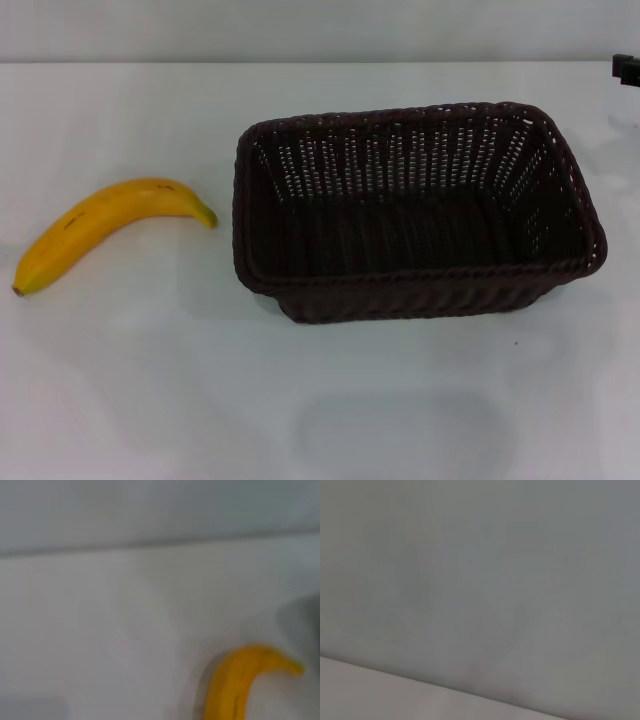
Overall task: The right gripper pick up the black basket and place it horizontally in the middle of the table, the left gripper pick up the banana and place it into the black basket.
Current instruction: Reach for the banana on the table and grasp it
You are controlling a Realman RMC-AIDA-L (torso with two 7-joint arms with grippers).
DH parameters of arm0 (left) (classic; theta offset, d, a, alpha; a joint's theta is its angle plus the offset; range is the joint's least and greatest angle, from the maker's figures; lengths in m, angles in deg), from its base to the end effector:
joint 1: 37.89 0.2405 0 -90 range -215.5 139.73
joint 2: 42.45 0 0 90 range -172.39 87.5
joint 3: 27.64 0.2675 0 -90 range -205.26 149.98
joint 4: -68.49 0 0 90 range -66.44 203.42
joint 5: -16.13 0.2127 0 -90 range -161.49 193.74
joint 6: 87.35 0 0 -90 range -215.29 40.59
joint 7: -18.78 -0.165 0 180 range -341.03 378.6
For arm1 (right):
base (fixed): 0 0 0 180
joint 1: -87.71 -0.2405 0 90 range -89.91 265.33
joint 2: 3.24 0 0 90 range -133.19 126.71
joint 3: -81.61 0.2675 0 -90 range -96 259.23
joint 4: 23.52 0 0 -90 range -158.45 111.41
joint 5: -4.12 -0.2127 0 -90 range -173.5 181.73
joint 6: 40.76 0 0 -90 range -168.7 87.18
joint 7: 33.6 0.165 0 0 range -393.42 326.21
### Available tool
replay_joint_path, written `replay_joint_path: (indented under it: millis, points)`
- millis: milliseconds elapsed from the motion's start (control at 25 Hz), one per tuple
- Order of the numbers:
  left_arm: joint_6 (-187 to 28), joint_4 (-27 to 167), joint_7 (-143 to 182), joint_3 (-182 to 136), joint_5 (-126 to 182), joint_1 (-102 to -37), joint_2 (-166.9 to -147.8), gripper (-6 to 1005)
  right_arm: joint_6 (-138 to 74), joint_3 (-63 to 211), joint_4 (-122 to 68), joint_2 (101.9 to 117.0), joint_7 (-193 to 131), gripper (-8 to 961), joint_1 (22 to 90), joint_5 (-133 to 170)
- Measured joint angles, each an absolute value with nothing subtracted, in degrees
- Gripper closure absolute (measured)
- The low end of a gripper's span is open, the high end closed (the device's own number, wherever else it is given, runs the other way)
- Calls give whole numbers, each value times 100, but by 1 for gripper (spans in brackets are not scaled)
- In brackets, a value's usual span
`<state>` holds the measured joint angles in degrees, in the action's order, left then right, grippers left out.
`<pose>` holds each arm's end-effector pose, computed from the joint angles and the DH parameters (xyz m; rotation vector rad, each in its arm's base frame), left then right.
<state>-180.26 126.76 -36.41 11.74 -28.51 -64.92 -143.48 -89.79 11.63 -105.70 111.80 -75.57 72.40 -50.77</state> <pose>-0.3443 0.3560 0.1626 -2.2772 -1.2828 0.0012 0.2523 0.4054 0.0876 -2.0062 0.8721 0.3335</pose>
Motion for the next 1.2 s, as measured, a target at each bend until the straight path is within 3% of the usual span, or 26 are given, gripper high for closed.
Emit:
replay_joint_path:
  millis: [400, 600, 880, 1000, 1200]
  points:
    - [-17805, 12361, -4271, 1182, -2053, -6857, -14674, 141, -9018, 1225, -10393, 11171, -7783, 272, 7461, -5672]
    - [-17204, 12089, -4700, 1171, -2068, -6790, -14837, 142, -9026, 1142, -10325, 11173, -7762, 272, 7418, -5798]
    - [-16698, 11548, -5401, 1014, -2568, -6712, -14904, 145, -9099, 1112, -10262, 11172, -7715, 272, 7424, -6083]
    - [-16706, 11538, -5601, 959, -2667, -6713, -15044, 146, -9109, 1116, -10242, 11172, -7707, 272, 7412, -6120]
    - [-16658, 11525, -5658, 986, -2605, -6723, -15139, 261, -9182, 1136, -10211, 11171, -7698, 272, 7392, -6173]
